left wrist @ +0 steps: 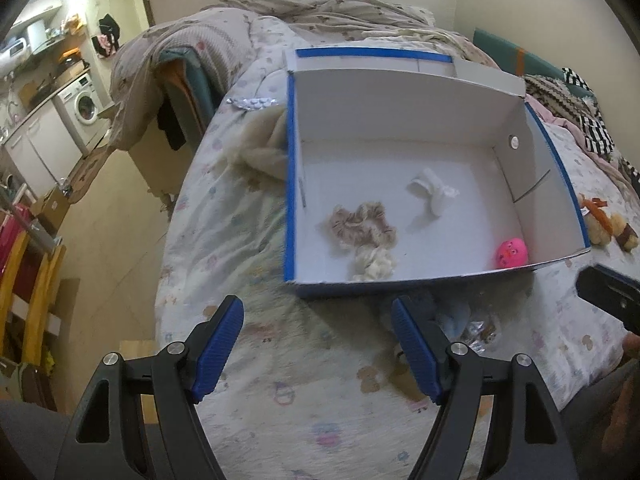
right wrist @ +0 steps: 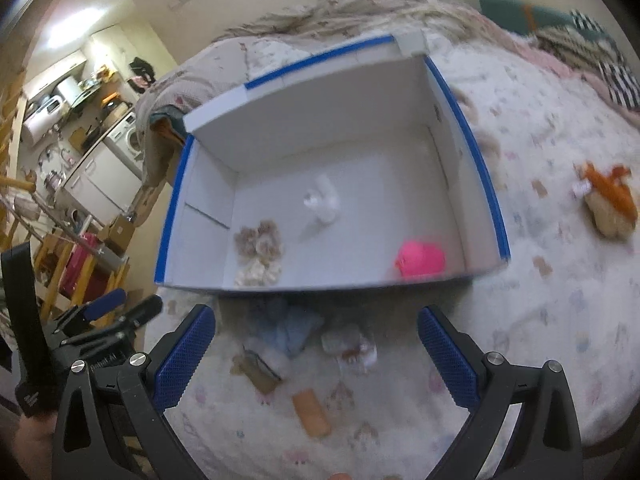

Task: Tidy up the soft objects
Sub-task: 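Move both tools toward the items lying on the bed beside the box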

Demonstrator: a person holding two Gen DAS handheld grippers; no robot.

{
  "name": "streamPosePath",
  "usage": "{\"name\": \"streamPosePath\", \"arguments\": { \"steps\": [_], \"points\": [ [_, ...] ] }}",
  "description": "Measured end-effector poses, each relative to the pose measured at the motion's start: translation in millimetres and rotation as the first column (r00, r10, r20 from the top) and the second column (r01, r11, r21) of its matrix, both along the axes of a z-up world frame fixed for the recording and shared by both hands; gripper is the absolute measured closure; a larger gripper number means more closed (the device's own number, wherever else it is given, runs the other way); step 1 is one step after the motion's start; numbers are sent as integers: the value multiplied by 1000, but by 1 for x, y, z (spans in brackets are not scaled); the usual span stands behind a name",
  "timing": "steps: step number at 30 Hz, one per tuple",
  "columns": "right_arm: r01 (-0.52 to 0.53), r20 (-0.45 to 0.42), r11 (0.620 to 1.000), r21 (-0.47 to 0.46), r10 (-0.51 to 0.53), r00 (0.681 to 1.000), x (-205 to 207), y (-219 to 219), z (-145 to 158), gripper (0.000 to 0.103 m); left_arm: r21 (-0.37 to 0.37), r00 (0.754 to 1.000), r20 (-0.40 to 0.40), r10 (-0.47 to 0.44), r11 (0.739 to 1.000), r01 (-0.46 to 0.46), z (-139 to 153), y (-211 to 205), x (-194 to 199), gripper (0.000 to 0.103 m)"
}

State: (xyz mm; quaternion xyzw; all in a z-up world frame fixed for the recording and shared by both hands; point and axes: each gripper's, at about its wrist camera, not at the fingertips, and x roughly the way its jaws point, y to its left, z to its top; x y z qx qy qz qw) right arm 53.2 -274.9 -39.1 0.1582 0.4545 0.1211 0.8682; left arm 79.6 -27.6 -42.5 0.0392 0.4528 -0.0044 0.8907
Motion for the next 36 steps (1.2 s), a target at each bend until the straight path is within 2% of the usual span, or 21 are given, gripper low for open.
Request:
{"name": "streamPosePath", "arguments": {
  "steps": [4, 7, 10, 14, 17, 19, 22, 24, 25, 27, 29, 31, 32, 36],
  "points": [
    [37, -59, 999, 5, -36, 998, -5, -7, -12, 0, 17, 1000, 3, 30, 999, -30, -4, 13, -3, 29],
    [58, -124, 998, 25, -54, 991, -2, -10, -25, 0, 3, 999, -18, 46, 999, -46, -8, 19, -2, 29],
    [81, -186, 996, 46, -71, 980, 2, -11, -38, 0, -26, 996, -65, 59, 998, -61, -17, 24, 0, 29],
    [96, -236, 995, 20, -89, 968, 7, -9, -51, 0, -88, 986, -163, 47, 994, -62, -36, 22, 6, 29],
    [97, -247, 995, 26, -88, 965, 9, -7, -55, 0, -101, 969, -248, -25, 995, 0, -58, 1, 10, 29],
    [93, -245, 996, 10, -88, 966, 10, -5, -55, 0, -73, 957, -280, -76, 996, 58, -69, -16, 9, 29],
    [94, -248, 996, 8, -89, 965, 9, -6, -56, 0, -2, 939, -298, -172, 984, 179, -85, -49, 3, 29],
    [95, -255, 995, 15, -88, 963, 9, -7, -57, 0, 0, 927, -307, -214, 974, 225, -91, -61, 1, 29],
    [96, -256, 995, 16, -88, 963, 9, -9, -57, 0, 0, 925, -307, -224, 972, 235, -94, -65, 0, 32],
    [96, -257, 995, 19, -88, 962, 9, -9, -57, 0, 8, 921, -303, -245, 966, 259, -97, -72, 0, 49],
    [94, -257, 995, 21, -85, 963, 10, -9, -58, 0, -3, 904, -332, -270, 959, 285, -103, -77, 1, 75],
    [92, -260, 996, 22, -83, 962, 11, -10, -59, 0, -53, 886, -364, -287, 956, 287, -108, -77, 1, 81],
    [93, -262, 995, 23, -84, 962, 11, -10, -59, 0, -63, 886, -364, -287, 957, 284, -107, -76, 2, 90],
    [92, -273, 995, 38, -78, 959, 12, -12, -61, 0, -127, 883, -365, -294, 956, 266, -102, -62, 0, 97]
  ]
}}
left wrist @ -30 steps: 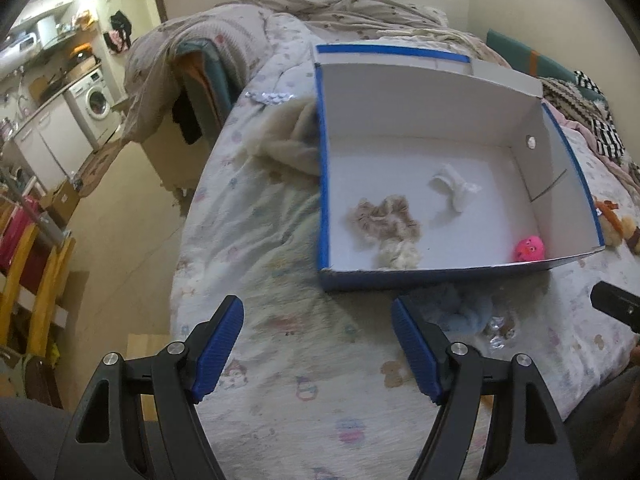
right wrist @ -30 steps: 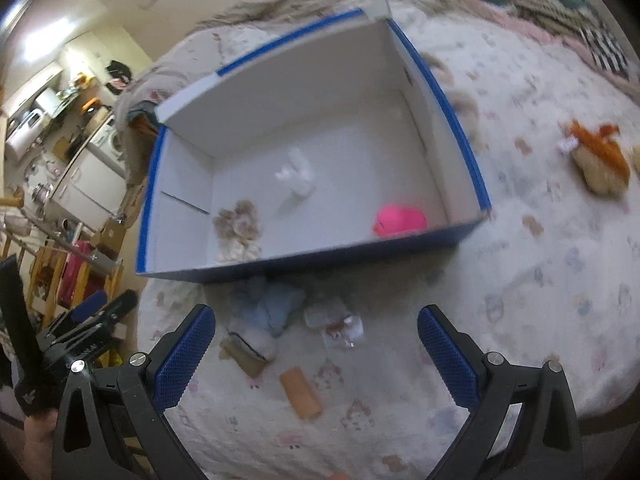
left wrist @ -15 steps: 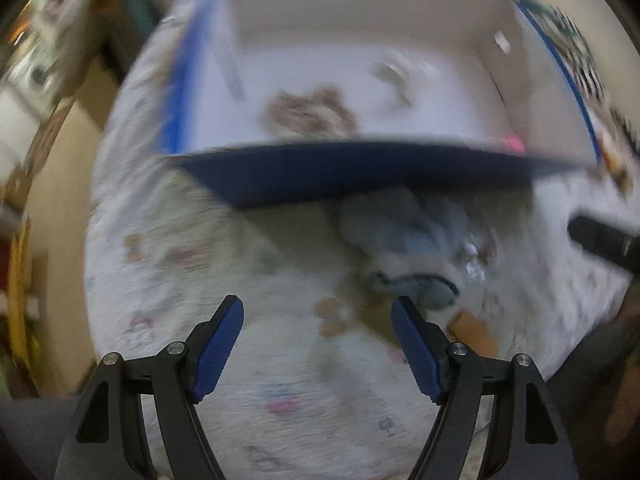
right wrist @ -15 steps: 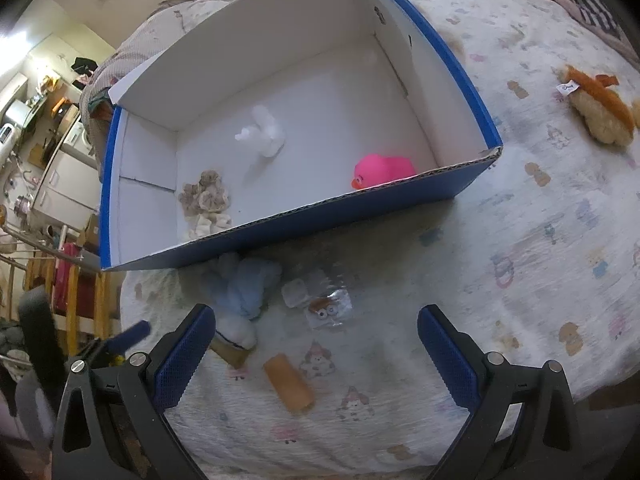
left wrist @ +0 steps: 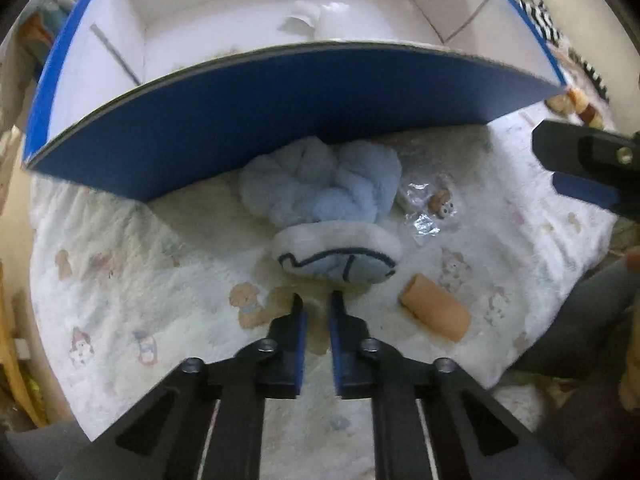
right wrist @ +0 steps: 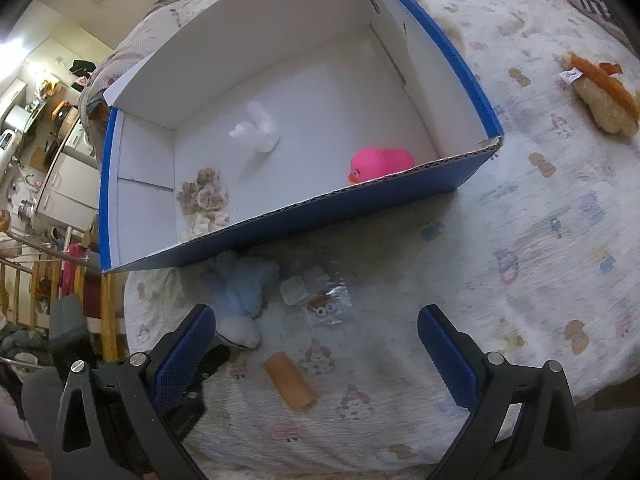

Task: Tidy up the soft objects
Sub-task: 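Move both tools toward the items lying on the bed beside the box, then grasp the tan foam cylinder with the right tool while the left tool grasps the beige flat piece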

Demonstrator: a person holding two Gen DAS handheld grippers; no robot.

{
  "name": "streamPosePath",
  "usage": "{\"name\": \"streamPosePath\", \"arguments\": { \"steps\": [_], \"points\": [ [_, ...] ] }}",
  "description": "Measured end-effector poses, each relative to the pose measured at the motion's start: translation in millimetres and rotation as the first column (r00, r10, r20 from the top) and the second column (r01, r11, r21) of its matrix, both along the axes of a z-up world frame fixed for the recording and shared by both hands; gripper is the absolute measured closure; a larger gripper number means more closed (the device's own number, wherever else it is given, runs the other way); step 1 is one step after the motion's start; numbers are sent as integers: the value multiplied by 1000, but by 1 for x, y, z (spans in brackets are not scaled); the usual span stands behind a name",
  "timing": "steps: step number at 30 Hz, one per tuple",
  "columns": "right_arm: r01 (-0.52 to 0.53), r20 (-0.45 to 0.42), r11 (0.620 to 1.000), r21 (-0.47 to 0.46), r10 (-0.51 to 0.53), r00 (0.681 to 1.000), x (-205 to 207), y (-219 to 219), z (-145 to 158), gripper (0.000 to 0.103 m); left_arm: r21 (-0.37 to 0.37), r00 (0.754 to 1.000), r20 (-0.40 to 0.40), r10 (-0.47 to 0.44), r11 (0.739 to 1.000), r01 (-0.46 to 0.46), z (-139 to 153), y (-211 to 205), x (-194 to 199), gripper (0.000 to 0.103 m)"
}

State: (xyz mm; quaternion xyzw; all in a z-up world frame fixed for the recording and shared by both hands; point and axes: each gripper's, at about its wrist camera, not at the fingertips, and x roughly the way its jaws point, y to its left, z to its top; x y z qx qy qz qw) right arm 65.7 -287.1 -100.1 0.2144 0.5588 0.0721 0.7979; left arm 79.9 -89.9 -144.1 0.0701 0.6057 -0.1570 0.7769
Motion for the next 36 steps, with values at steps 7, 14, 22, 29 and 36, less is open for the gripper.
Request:
{"name": "streamPosePath", "arguments": {
  "steps": [7, 14, 22, 29, 36],
  "points": [
    [-71, -21, 997, -6, 70, 997, 2, 16, -4, 0, 7, 986, 92, 136, 990, -138, 31, 47, -2, 97],
    [-228, -60, 970, -87, 224, 973, 0, 50, -15, 33, -13, 950, 158, 270, 963, -271, 52, 81, 3, 97],
    [-398, -162, 908, -132, 377, 912, -7, 88, -43, 42, -7, 940, 180, 290, 956, -294, 57, 80, 4, 97],
    [-491, -205, 820, -293, 448, 870, -9, 117, -61, 66, -25, 937, 154, 313, 950, -312, 55, 82, 4, 97],
    [-493, -148, 817, -298, 471, 870, -14, 118, -49, 93, -23, 928, 157, 337, 941, -338, 56, 86, 5, 97]
  ]
}}
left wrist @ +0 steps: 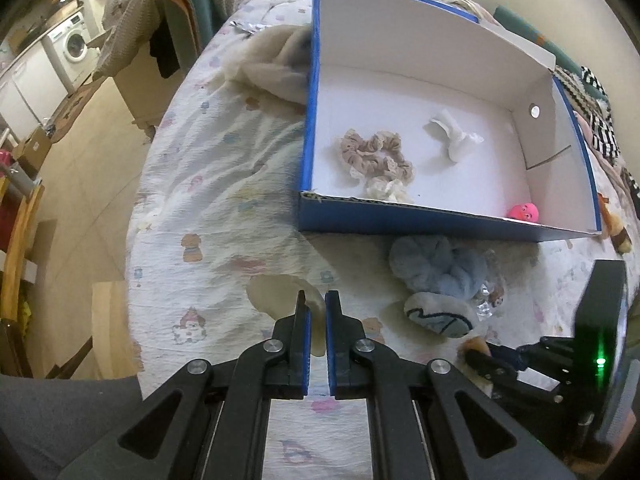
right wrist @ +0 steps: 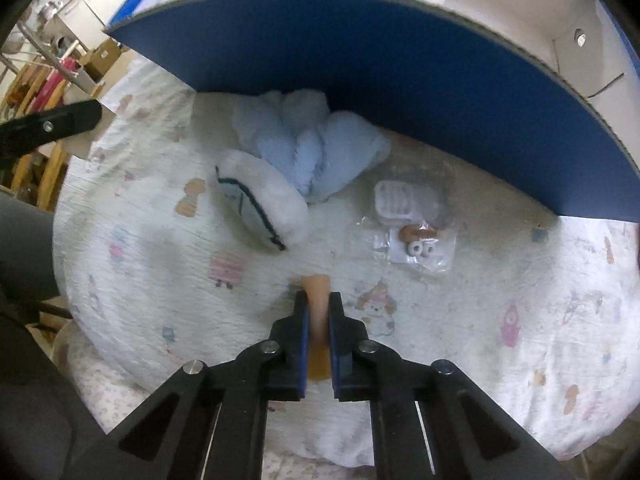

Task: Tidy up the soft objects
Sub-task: 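Grasp the tan foam cylinder with the right tool while the left tool grasps the beige flat piece, then carry the cylinder and beige piece into the box and open both tools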

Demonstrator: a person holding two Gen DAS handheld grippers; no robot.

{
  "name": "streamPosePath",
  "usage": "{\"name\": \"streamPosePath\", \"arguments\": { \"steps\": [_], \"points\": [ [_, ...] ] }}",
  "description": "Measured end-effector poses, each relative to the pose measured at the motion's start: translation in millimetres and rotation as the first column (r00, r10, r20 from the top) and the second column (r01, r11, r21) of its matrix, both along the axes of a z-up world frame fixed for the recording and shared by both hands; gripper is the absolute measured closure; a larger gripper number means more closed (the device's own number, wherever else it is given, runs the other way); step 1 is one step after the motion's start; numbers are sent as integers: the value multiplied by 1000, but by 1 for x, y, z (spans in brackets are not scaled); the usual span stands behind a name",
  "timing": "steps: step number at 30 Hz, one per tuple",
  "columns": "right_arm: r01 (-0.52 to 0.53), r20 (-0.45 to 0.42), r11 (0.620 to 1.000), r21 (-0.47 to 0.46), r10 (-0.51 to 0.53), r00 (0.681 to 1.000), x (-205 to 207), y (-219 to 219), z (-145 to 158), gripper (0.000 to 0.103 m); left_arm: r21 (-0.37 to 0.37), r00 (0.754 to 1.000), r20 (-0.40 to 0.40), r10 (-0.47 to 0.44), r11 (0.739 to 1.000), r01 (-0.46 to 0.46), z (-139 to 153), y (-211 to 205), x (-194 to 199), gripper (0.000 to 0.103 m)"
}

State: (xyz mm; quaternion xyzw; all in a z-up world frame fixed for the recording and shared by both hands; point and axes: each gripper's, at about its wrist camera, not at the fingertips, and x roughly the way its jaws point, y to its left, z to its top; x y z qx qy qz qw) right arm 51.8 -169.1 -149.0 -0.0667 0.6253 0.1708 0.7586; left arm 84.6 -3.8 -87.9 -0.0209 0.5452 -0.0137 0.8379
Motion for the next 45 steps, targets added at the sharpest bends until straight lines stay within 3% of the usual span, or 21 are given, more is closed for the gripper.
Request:
{"name": "streamPosePath", "arguments": {
  "steps": [10, 16, 20, 27, 34, 45],
  "points": [
    [68, 70, 983, 171, -81, 994, -7, -29, 41, 93, 40, 998, 28, 55, 998, -56, 2, 17, -2, 97],
    [109, 140, 959, 263, -150, 979, -8, -50, 70, 93, 55, 984, 138, 111, 991, -119, 28, 31, -8, 97],
    [108, 214, 930, 351, -192, 958, -9, -61, 92, 93, 72, 976, 182, 120, 988, -135, 37, 34, -11, 97],
    [66, 368, 879, 473, -265, 891, -17, -74, 136, 93, 69, 972, 201, 124, 988, -141, 41, 34, -11, 97],
    [35, 465, 858, 512, -312, 829, -20, -86, 170, 93, 67, 964, 243, 104, 990, -124, 56, 25, -11, 97],
    [80, 453, 831, 551, -378, 807, 27, -108, 184, 93, 55, 957, 289, 35, 997, -53, 96, -2, 12, 97]
  ]
}}
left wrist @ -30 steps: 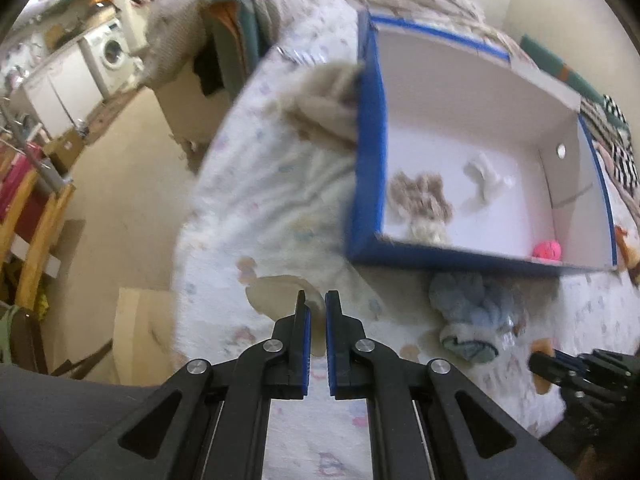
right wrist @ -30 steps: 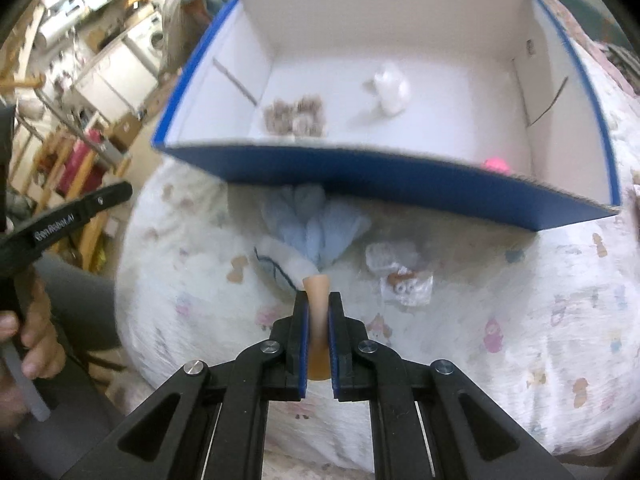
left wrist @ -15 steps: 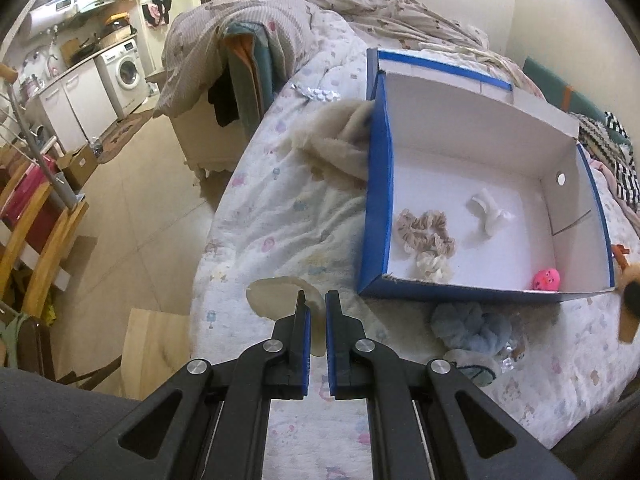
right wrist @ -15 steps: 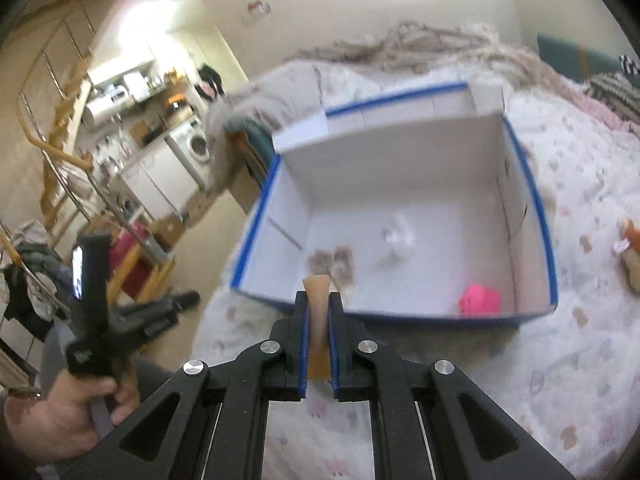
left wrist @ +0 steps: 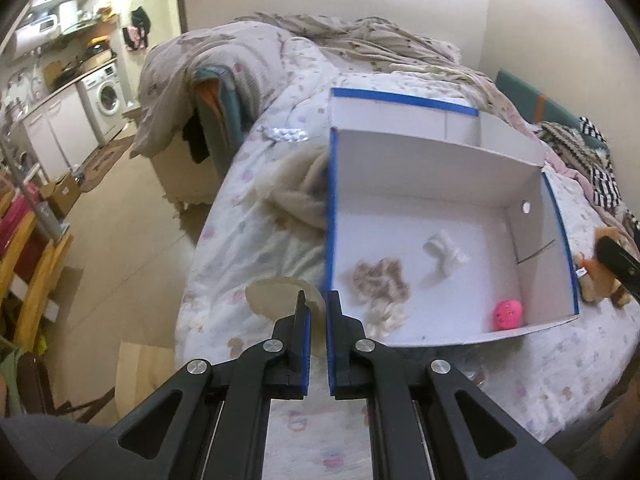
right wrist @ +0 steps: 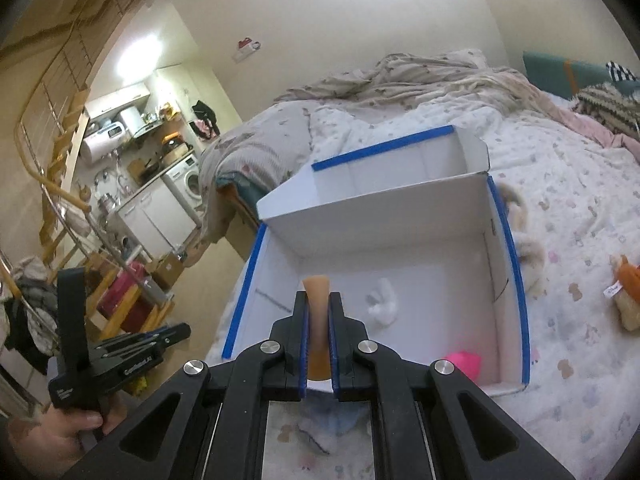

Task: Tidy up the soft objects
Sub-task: 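Carry the cylinder and beige piece into the box and open both tools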

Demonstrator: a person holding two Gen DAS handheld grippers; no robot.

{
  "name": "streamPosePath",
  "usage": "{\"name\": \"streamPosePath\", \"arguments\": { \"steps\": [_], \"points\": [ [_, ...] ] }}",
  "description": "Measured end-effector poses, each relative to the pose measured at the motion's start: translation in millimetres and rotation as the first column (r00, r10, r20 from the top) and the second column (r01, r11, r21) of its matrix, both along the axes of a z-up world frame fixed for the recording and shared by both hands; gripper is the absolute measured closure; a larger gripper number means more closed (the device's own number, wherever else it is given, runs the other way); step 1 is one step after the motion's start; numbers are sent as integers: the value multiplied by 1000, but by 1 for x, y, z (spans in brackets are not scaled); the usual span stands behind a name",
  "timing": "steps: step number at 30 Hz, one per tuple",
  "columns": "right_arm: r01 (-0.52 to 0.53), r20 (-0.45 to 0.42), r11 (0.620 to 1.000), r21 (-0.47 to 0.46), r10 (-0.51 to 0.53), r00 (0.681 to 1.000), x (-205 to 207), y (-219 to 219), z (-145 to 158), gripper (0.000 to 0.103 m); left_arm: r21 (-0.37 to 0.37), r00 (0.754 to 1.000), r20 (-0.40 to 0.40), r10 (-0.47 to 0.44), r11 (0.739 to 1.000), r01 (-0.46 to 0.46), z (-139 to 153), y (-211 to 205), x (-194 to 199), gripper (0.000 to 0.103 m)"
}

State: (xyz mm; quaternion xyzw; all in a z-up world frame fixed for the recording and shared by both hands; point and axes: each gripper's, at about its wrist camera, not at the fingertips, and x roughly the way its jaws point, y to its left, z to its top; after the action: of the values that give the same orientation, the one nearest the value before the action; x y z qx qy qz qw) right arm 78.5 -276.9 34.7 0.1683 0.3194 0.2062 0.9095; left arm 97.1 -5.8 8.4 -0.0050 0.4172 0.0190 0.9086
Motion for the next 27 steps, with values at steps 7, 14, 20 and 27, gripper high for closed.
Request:
{"name": "streamPosePath", "arguments": {
  "steps": [7, 14, 20, 27],
  "points": [
    [34, -13, 999, -8, -34, 999, 26, -7, -2, 93, 42, 999, 24, -45, 998, 44, 11, -22, 26, 97],
    [49, -28, 998, -33, -50, 998, 52, -7, -8, 93, 91, 994, 17, -104, 991, 102, 10, -45, 55, 97],
    [64, -66, 997, -51, -67, 996, 64, -7, -21, 93, 86, 993, -12, -119, 989, 120, -3, -57, 75, 97],
    [53, -82, 993, -102, -62, 995, 77, 3, -31, 93, 100, 987, -37, -155, 982, 158, -23, -71, 92, 97]
  ]
}}
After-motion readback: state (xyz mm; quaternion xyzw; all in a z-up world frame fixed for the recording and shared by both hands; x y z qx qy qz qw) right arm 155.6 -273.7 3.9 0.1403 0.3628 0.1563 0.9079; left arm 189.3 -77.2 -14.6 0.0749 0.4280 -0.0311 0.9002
